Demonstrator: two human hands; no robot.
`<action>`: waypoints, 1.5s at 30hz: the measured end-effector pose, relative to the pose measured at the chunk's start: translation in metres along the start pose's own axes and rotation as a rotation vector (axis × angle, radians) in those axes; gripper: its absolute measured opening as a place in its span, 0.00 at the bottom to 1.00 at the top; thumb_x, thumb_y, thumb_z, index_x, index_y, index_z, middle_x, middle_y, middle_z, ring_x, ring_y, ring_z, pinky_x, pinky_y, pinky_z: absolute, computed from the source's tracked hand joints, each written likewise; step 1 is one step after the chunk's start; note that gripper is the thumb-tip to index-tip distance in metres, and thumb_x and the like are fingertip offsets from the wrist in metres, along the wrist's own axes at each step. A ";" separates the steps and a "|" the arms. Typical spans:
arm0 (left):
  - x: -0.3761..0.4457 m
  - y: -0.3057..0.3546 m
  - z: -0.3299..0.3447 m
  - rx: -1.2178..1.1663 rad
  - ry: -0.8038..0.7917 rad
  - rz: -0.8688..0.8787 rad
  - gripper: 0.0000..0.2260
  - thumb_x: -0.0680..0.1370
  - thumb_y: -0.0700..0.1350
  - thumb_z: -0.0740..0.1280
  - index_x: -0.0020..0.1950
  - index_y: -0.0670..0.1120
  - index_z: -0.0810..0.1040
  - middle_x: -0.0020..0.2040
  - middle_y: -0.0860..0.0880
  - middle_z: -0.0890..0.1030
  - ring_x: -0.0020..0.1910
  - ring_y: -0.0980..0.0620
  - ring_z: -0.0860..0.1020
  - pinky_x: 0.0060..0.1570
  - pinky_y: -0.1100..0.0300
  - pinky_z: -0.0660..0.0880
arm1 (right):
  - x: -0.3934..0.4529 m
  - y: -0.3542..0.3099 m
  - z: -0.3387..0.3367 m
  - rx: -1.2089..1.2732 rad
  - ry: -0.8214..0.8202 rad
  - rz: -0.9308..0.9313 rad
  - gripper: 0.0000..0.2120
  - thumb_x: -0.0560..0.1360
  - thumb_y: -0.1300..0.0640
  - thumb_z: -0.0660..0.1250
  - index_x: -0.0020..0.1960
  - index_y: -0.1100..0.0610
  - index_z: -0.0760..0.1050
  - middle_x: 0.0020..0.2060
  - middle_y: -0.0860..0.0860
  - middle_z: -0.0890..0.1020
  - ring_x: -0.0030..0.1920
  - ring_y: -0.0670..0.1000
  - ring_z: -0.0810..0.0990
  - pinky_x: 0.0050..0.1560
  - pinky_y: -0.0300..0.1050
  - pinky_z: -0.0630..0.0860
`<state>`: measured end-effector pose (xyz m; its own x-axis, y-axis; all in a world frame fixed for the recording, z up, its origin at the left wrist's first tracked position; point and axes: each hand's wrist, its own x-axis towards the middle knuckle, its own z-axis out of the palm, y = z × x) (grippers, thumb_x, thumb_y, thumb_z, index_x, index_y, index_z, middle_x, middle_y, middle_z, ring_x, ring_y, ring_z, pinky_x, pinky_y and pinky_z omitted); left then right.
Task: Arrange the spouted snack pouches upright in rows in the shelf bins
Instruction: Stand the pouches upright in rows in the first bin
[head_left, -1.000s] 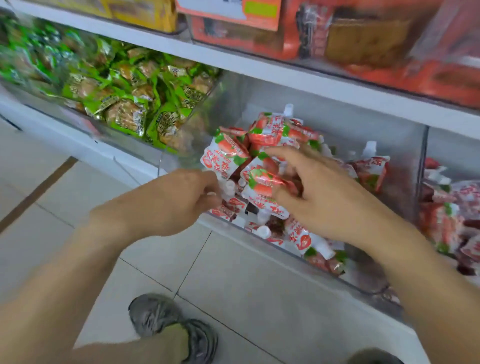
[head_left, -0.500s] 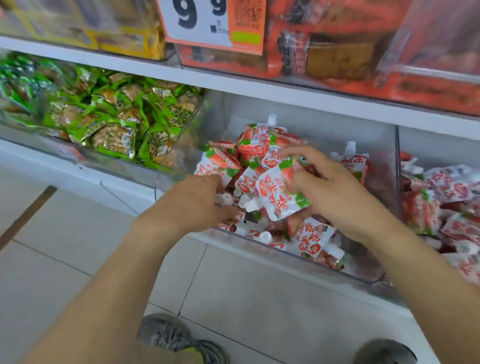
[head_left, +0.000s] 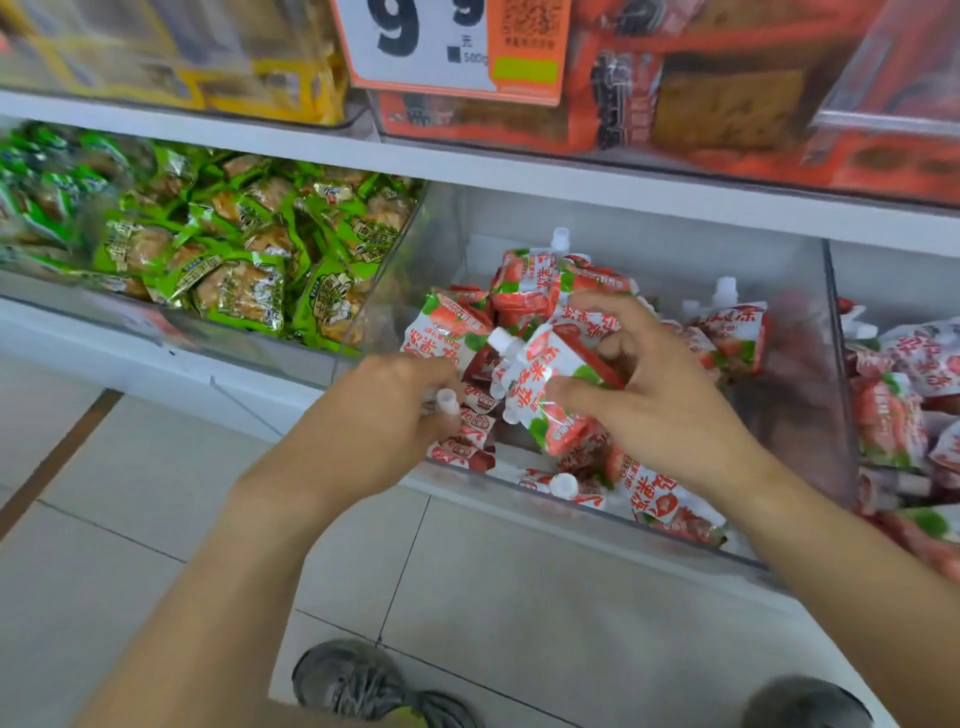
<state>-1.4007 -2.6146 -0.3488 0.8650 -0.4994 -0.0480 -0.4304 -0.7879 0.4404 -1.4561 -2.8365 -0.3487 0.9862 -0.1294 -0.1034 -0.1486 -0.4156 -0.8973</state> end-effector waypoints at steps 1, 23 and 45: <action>-0.002 -0.002 0.000 -0.023 0.013 0.015 0.00 0.76 0.49 0.68 0.45 0.54 0.78 0.43 0.52 0.79 0.42 0.51 0.78 0.40 0.54 0.76 | 0.001 0.000 -0.002 0.006 -0.006 0.000 0.24 0.71 0.55 0.75 0.62 0.40 0.72 0.44 0.42 0.81 0.43 0.40 0.81 0.44 0.37 0.73; -0.015 -0.016 0.008 -0.082 0.088 -0.026 0.03 0.74 0.51 0.72 0.46 0.55 0.81 0.41 0.54 0.83 0.36 0.56 0.81 0.38 0.57 0.77 | 0.054 -0.057 0.033 -0.892 -0.466 -0.627 0.27 0.68 0.46 0.75 0.64 0.52 0.74 0.55 0.50 0.76 0.57 0.51 0.73 0.58 0.45 0.70; -0.022 -0.009 0.002 0.157 0.138 0.009 0.15 0.73 0.61 0.69 0.53 0.54 0.80 0.44 0.51 0.82 0.42 0.48 0.81 0.40 0.52 0.78 | 0.045 -0.038 -0.036 -0.715 -0.124 -0.575 0.09 0.62 0.52 0.69 0.40 0.48 0.72 0.30 0.44 0.78 0.30 0.43 0.74 0.36 0.43 0.74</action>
<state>-1.4165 -2.5970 -0.3537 0.8836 -0.4608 0.0833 -0.4636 -0.8356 0.2948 -1.4084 -2.8585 -0.3036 0.9169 0.3490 0.1936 0.3969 -0.8481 -0.3509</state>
